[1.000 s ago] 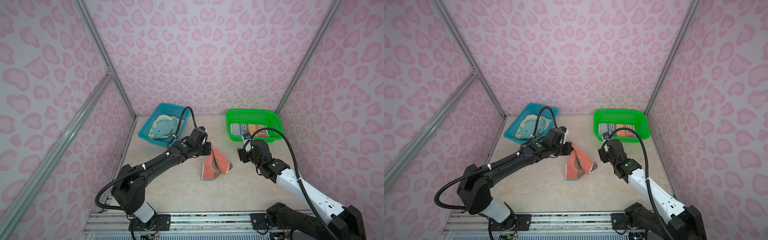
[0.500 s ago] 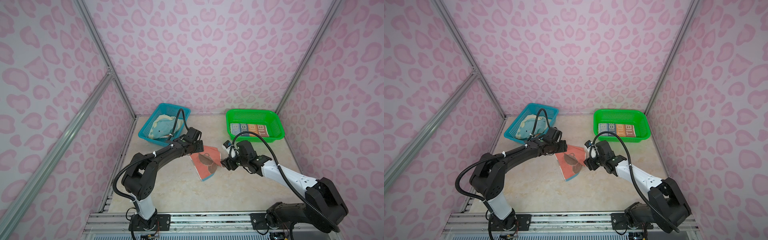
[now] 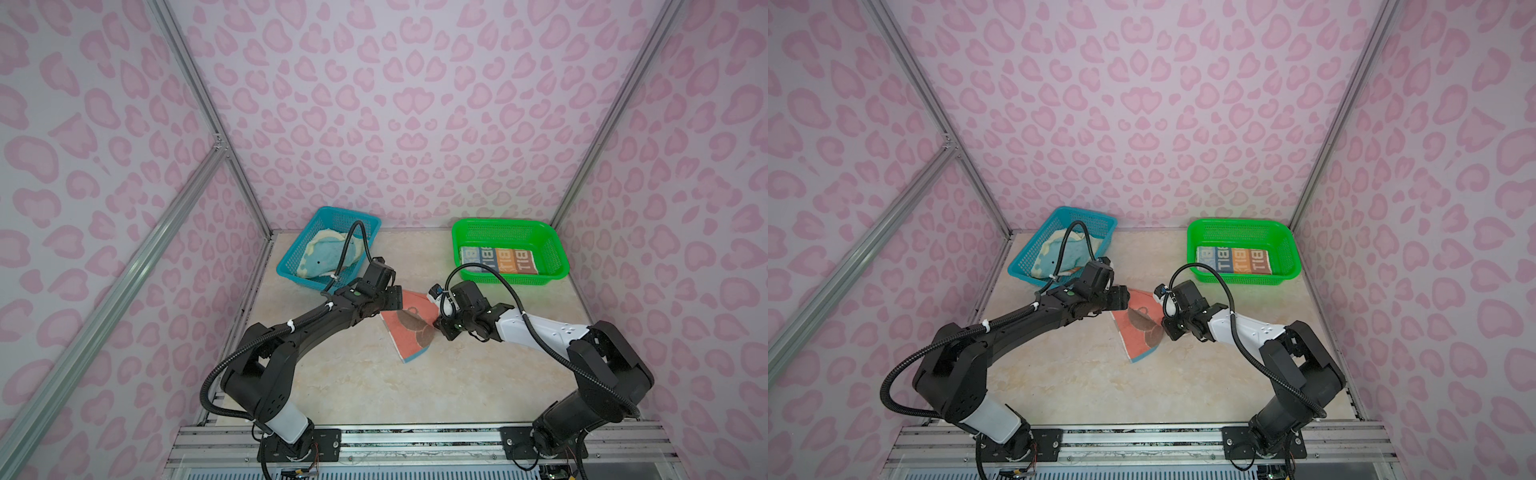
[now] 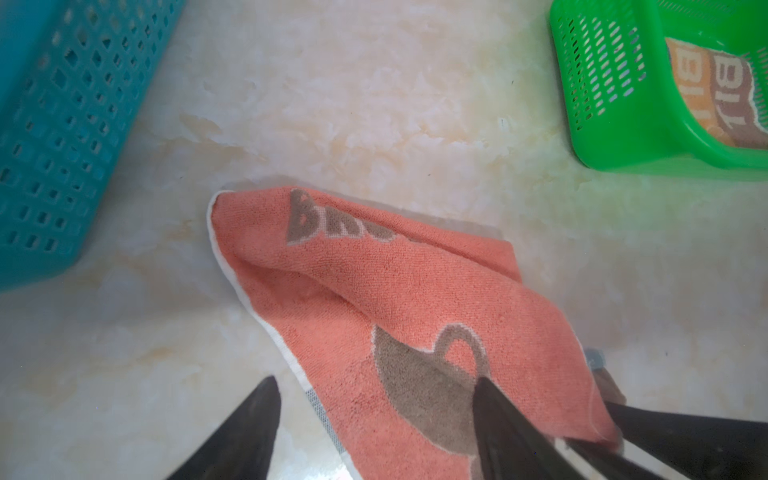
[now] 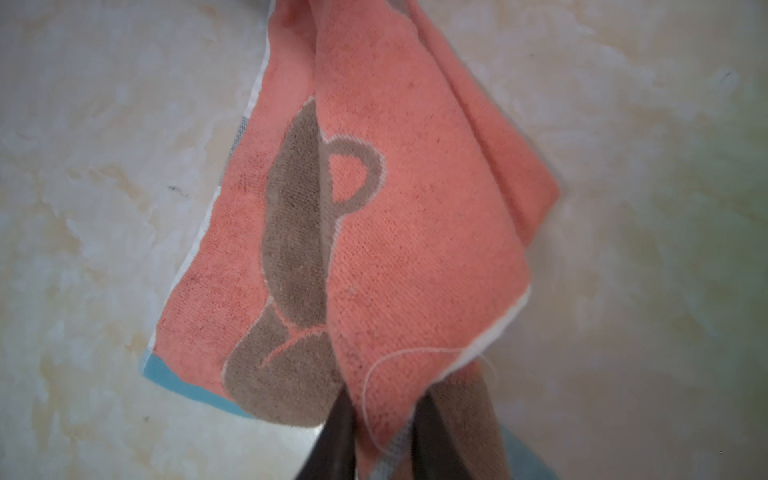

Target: Fold and stack the towels

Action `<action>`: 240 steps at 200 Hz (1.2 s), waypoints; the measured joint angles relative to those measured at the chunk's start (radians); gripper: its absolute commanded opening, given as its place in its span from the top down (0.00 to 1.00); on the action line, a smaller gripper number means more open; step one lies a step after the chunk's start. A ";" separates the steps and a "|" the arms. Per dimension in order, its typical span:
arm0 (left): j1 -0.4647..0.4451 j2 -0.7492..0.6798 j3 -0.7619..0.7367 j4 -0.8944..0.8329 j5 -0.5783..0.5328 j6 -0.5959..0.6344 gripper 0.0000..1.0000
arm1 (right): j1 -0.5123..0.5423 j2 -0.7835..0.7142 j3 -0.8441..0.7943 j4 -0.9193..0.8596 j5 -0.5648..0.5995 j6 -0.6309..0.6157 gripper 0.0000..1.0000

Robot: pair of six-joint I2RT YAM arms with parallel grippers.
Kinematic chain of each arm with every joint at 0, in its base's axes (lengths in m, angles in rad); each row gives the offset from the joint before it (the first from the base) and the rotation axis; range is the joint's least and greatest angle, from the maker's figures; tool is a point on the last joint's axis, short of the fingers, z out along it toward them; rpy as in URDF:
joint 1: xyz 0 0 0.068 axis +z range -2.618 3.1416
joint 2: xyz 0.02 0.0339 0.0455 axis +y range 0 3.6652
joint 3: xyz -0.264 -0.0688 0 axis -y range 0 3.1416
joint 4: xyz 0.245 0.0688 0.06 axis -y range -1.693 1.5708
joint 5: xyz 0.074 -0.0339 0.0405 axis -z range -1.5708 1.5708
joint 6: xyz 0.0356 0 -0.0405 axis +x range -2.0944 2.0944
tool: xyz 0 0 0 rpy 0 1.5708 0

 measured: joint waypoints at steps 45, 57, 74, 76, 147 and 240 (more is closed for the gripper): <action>-0.075 -0.060 -0.069 0.032 -0.064 0.133 0.27 | -0.025 0.035 0.104 -0.042 0.009 0.055 0.99; -0.103 -0.071 -0.086 0.034 -0.077 0.181 0.27 | -0.050 0.062 0.135 -0.053 0.019 0.072 0.98; -0.127 -0.089 -0.112 0.033 -0.083 0.238 0.28 | -0.093 0.107 0.165 -0.066 0.027 0.110 0.94; -0.131 -0.093 -0.117 0.033 -0.084 0.245 0.28 | -0.101 0.115 0.168 -0.067 0.027 0.114 0.93; -0.267 -0.106 -0.159 -0.018 -0.051 0.370 0.32 | -0.202 0.211 0.201 -0.072 -0.014 0.158 0.56; -0.340 0.039 -0.122 -0.187 -0.056 0.391 0.35 | -0.247 -0.057 0.120 -0.090 -0.032 0.054 0.52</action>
